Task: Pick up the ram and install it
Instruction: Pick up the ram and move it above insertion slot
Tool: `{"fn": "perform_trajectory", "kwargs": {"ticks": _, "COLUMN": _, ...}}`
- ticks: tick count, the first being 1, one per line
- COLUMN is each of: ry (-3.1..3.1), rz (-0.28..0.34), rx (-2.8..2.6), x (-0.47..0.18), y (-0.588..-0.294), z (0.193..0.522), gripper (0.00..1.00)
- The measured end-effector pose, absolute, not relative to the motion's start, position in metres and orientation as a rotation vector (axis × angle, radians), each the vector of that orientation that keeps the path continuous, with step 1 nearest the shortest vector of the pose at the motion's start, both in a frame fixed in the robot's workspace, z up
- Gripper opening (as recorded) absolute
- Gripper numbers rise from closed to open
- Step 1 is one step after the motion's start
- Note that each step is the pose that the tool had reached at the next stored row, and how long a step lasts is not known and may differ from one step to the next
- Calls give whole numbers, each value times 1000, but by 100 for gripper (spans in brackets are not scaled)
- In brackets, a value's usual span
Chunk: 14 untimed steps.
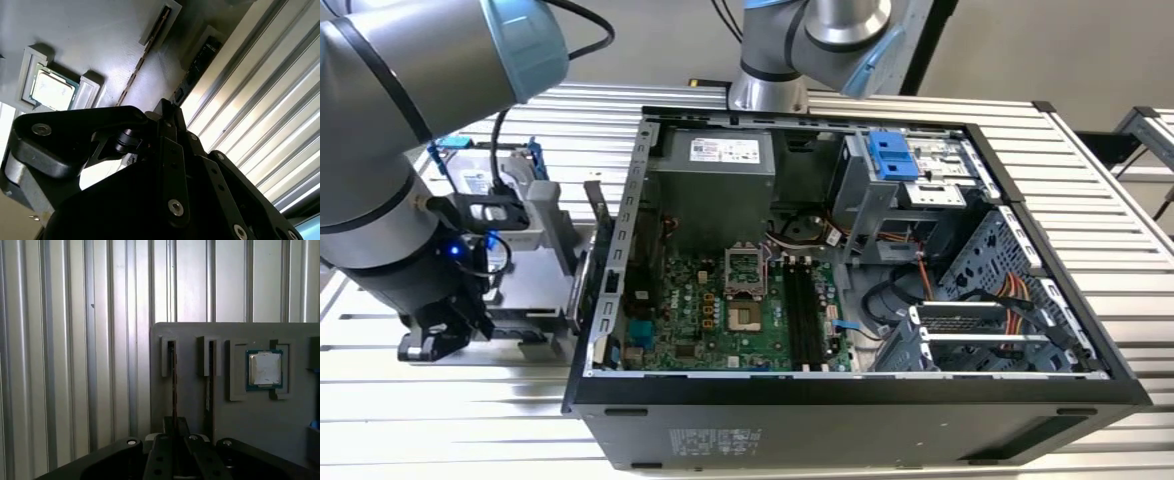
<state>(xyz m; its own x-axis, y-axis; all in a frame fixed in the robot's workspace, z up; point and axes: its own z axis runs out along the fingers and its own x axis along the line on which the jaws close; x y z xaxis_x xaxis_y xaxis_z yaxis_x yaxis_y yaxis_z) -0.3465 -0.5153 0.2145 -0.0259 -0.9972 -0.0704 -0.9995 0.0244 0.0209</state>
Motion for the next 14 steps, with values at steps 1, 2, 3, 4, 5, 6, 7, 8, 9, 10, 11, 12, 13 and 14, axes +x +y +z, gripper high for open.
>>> {"fn": "perform_trajectory", "kwargs": {"ticks": 1, "ry": 2222, "rz": 100, "rx": -2167, "x": -347, "y": -515, "z": 216, "gripper": 0}}
{"fn": "perform_trajectory", "kwargs": {"ticks": 2, "ry": 2222, "rz": 100, "rx": -2167, "x": -347, "y": -515, "z": 217, "gripper": 0}}
{"fn": "perform_trajectory", "kwargs": {"ticks": 3, "ry": 2222, "rz": 100, "rx": -2167, "x": -347, "y": -515, "z": 218, "gripper": 0}}
{"fn": "perform_trajectory", "kwargs": {"ticks": 4, "ry": 2222, "rz": 100, "rx": -2167, "x": -347, "y": -515, "z": 220, "gripper": 0}}
{"fn": "perform_trajectory", "kwargs": {"ticks": 5, "ry": 2222, "rz": 100, "rx": -2167, "x": -347, "y": -515, "z": 221, "gripper": 0}}
{"fn": "perform_trajectory", "kwargs": {"ticks": 6, "ry": 2223, "rz": 100, "rx": -2167, "x": -347, "y": -515, "z": 222, "gripper": 0}}
{"fn": "perform_trajectory", "kwargs": {"ticks": 7, "ry": 2223, "rz": 100, "rx": -2167, "x": -347, "y": -515, "z": 223, "gripper": 0}}
{"fn": "perform_trajectory", "kwargs": {"ticks": 8, "ry": 2223, "rz": 100, "rx": -2167, "x": -347, "y": -515, "z": 224, "gripper": 0}}
{"fn": "perform_trajectory", "kwargs": {"ticks": 9, "ry": 2223, "rz": 100, "rx": -2167, "x": -347, "y": -515, "z": 225, "gripper": 0}}
{"fn": "perform_trajectory", "kwargs": {"ticks": 10, "ry": 2223, "rz": 100, "rx": -2167, "x": -347, "y": -515, "z": 226, "gripper": 0}}
{"fn": "perform_trajectory", "kwargs": {"ticks": 11, "ry": 2222, "rz": 100, "rx": -2167, "x": -347, "y": -515, "z": 227, "gripper": 0}}
{"fn": "perform_trajectory", "kwargs": {"ticks": 12, "ry": 2222, "rz": 100, "rx": -2167, "x": -347, "y": -515, "z": 228, "gripper": 0}}
{"fn": "perform_trajectory", "kwargs": {"ticks": 13, "ry": 2222, "rz": 100, "rx": -2167, "x": -347, "y": -515, "z": 229, "gripper": 0}}
{"fn": "perform_trajectory", "kwargs": {"ticks": 14, "ry": 2222, "rz": 100, "rx": -2167, "x": -347, "y": -515, "z": 230, "gripper": 0}}
